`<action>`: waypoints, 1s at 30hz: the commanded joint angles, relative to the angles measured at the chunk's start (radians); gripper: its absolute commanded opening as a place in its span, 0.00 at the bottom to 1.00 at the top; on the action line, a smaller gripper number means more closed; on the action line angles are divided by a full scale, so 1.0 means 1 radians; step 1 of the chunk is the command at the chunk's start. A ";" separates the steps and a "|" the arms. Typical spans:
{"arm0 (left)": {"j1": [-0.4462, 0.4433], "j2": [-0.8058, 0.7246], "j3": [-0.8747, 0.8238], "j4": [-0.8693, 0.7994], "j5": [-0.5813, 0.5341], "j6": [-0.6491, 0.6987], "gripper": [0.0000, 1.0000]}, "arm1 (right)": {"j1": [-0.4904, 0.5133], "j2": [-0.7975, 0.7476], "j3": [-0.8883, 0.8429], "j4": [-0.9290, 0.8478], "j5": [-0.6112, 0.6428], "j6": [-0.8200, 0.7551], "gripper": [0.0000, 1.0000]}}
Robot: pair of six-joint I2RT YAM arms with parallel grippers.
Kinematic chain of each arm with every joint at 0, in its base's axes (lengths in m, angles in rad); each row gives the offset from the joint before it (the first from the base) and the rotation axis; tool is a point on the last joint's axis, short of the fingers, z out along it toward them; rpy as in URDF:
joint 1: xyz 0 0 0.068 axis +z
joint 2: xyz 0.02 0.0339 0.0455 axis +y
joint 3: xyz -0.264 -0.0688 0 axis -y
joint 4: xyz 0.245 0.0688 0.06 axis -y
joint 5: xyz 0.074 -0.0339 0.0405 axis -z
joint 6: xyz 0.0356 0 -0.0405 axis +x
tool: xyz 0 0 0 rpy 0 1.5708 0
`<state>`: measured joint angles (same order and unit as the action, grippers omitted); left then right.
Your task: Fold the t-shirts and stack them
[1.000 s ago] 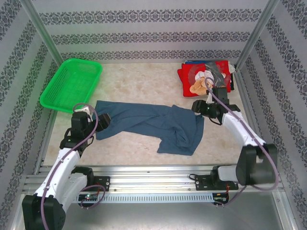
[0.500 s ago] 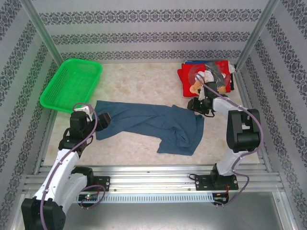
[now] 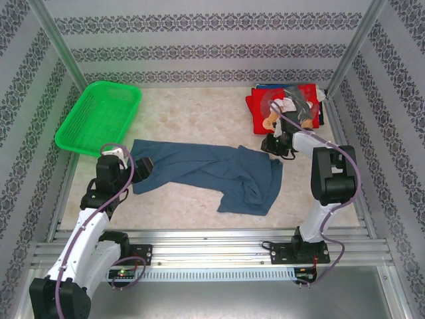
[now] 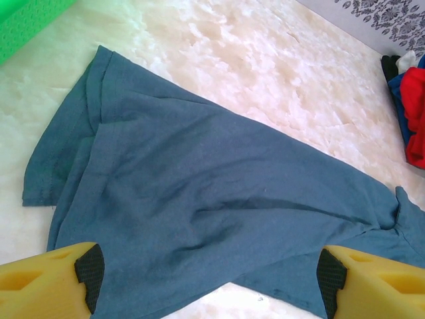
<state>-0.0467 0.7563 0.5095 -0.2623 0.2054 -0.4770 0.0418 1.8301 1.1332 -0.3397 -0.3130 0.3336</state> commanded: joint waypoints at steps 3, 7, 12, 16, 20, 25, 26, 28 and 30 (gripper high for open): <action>-0.013 -0.029 0.024 -0.037 -0.008 0.015 0.84 | 0.007 0.004 0.054 -0.081 0.070 -0.021 0.31; -0.013 -0.043 0.021 -0.040 -0.014 0.015 0.84 | 0.015 0.019 0.082 -0.136 0.109 -0.044 0.44; -0.013 -0.038 0.011 -0.026 -0.005 -0.002 0.84 | 0.036 0.080 0.105 -0.141 0.104 -0.047 0.46; -0.013 -0.046 0.019 -0.046 -0.005 0.007 0.84 | 0.048 0.099 0.126 -0.154 0.104 -0.044 0.42; -0.013 -0.059 0.017 -0.053 -0.010 0.009 0.84 | 0.051 0.109 0.136 -0.164 0.117 -0.040 0.32; -0.013 -0.064 0.012 -0.057 -0.010 0.011 0.84 | 0.054 0.063 0.139 -0.128 0.136 -0.035 0.15; -0.013 -0.066 0.013 -0.058 -0.009 0.012 0.84 | 0.056 0.045 0.145 -0.124 0.145 -0.038 0.14; -0.013 -0.067 0.015 -0.058 -0.011 0.013 0.84 | 0.062 0.017 0.165 -0.127 0.162 -0.054 0.11; -0.013 -0.068 0.013 -0.055 -0.011 0.012 0.84 | 0.066 -0.002 0.178 -0.128 0.166 -0.061 0.08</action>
<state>-0.0471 0.7040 0.5095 -0.2939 0.2050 -0.4774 0.0929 1.9022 1.2587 -0.4786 -0.1860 0.2996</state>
